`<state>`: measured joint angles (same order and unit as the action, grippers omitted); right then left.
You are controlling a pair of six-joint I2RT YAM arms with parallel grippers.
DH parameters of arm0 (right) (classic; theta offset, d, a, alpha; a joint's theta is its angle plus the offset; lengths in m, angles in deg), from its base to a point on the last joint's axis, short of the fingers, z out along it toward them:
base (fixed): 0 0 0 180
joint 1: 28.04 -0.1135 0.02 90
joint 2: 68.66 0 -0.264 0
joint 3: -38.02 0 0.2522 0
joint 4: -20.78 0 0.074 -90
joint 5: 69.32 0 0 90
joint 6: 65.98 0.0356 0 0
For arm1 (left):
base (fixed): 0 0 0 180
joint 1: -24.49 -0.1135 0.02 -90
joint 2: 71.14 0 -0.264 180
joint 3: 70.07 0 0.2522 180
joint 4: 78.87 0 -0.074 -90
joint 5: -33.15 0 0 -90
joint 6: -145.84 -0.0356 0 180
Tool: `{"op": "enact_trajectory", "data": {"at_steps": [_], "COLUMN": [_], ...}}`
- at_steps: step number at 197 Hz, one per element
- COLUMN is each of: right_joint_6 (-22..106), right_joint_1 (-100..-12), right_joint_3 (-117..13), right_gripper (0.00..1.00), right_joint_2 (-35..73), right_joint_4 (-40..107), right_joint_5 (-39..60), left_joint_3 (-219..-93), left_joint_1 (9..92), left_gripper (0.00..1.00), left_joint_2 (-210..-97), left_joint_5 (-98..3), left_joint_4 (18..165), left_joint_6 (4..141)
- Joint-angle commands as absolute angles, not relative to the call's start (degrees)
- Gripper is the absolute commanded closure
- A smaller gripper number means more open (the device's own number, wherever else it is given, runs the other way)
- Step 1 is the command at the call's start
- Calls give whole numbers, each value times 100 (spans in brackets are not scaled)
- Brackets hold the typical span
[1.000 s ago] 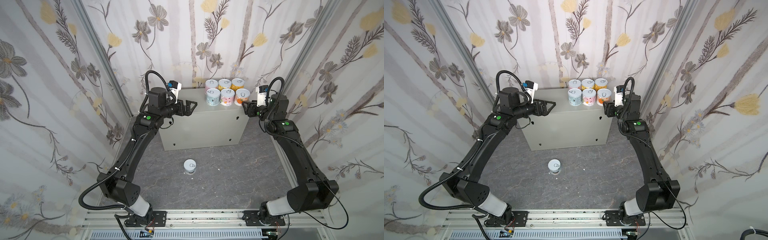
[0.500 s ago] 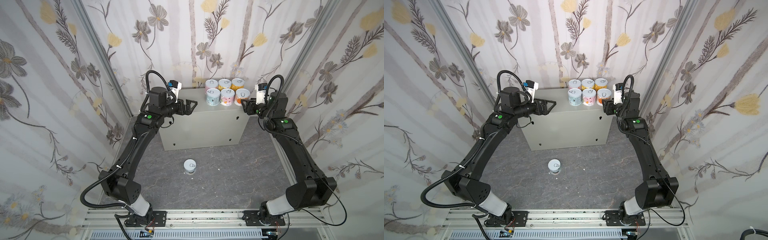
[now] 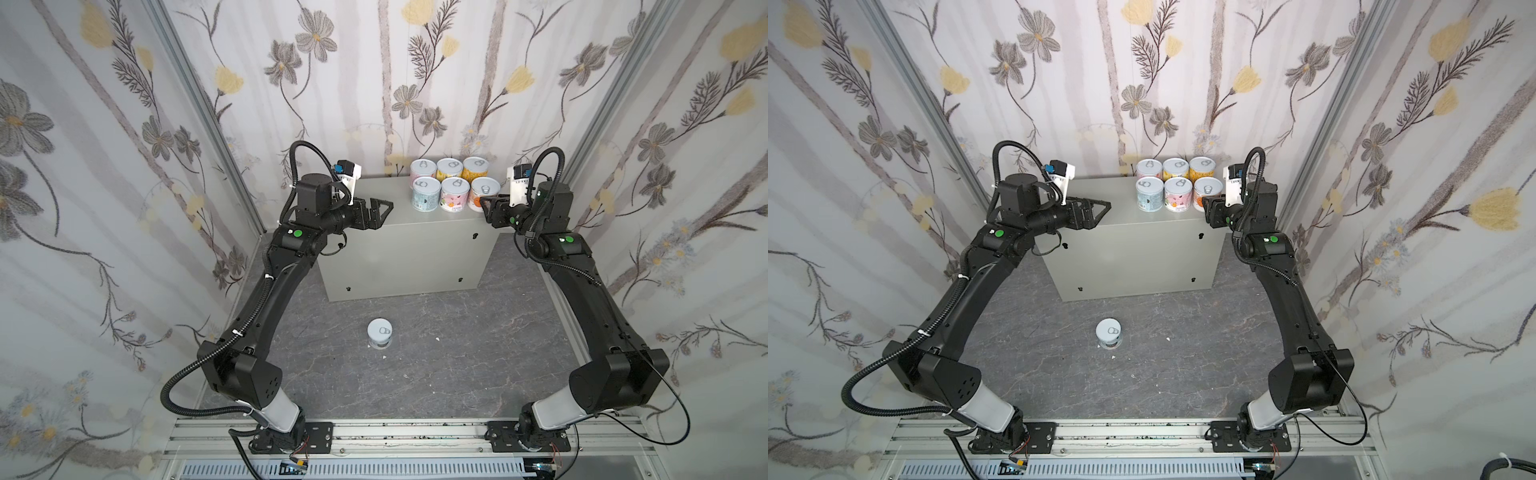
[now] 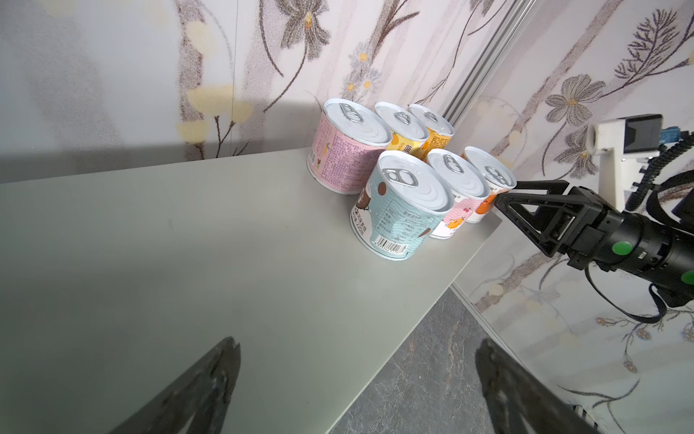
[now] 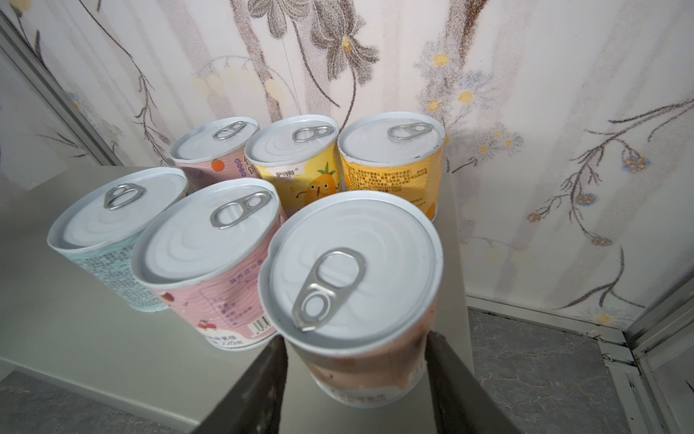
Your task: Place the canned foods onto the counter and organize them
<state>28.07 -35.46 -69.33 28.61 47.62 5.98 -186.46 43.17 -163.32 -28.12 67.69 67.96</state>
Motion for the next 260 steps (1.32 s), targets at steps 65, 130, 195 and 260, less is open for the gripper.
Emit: {"op": "enact_trajectory", "data": {"at_steps": [65, 130, 195, 260], "right_joint_6": [2781, 2788, 3011, 3773], "right_joint_1": [-3619, -3612, -3612, -3431], "right_joint_3": [-7246, -7233, -7704, -8687], "right_gripper": [42, 35, 13, 6], "right_joint_2": [3084, 3023, 3077, 3619], "right_joint_4": [4781, 4844, 5025, 5291], "right_joint_5": [481, 557, 551, 635], "left_joint_3": [-18771, -18937, -18821, -18502], "left_joint_1": [4279, 4260, 4257, 4251], "left_gripper": [0, 0, 0, 0], "left_joint_2": [-16467, -16590, -16537, -16220], "left_joint_5": [-2688, -2592, -2547, -2700], "left_joint_4": [7070, 7032, 7134, 7156], "left_joint_6": [6850, 6867, 6956, 6898]}}
